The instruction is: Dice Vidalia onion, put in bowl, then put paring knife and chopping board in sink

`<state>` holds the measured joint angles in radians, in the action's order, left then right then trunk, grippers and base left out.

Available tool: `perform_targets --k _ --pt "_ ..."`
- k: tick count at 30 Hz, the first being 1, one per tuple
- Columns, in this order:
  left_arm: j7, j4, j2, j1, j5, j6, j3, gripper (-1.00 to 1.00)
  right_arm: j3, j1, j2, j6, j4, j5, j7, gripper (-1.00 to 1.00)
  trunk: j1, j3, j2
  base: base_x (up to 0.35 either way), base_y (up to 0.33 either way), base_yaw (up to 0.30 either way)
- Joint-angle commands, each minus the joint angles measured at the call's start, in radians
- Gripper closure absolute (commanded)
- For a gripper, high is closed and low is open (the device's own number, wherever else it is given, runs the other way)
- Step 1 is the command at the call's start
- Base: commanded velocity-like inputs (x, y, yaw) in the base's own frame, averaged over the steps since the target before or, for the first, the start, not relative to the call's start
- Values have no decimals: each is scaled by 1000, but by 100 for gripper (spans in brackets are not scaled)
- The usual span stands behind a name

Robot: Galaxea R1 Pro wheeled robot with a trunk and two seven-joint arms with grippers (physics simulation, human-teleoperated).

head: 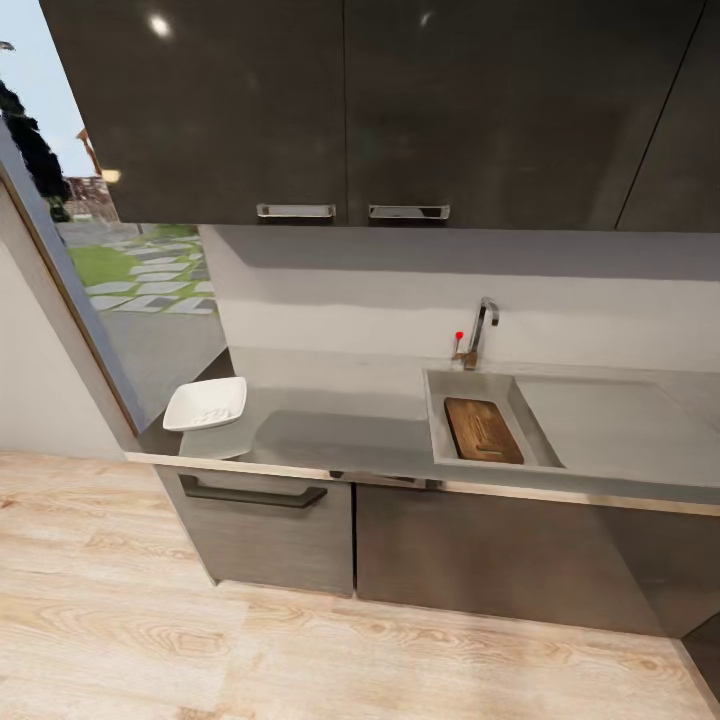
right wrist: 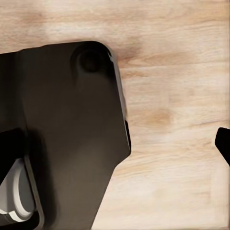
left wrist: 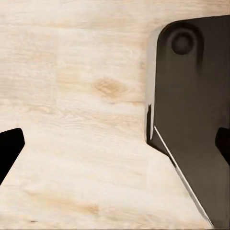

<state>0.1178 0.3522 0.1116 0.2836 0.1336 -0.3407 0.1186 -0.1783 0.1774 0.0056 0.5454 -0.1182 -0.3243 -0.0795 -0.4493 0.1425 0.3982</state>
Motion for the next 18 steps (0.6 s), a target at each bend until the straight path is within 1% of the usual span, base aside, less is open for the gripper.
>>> perform_targets --k 1,2,4,8,10,18 --pt "5 -24 -3 0 10 -1 8 -100 -9 1 0 1 -2 -3 -9 -100 -1 2 2 0 0 0" --pt "4 -58 -15 0 10 -1 8 -100 -9 1 0 1 -3 -3 -9 -100 -1 2 2 0 0 0" --pt "3 -98 -25 0 10 -2 8 -100 -9 1 3 1 -3 -4 -9 -100 -1 2 2 0 0 0" --pt "-3 -132 -30 0 9 -2 10 -100 -10 1 7 1 -4 -4 -9 -100 -1 2 2 0 0 0" --pt "-5 -177 -32 0 9 -2 10 -100 -10 1 7 1 -4 -4 -9 -100 -1 2 2 0 0 0" --pt "-6 -194 -32 0 9 -2 10 -100 -10 1 7 1 -4 -4 -9 -100 -1 2 2 0 0 0"
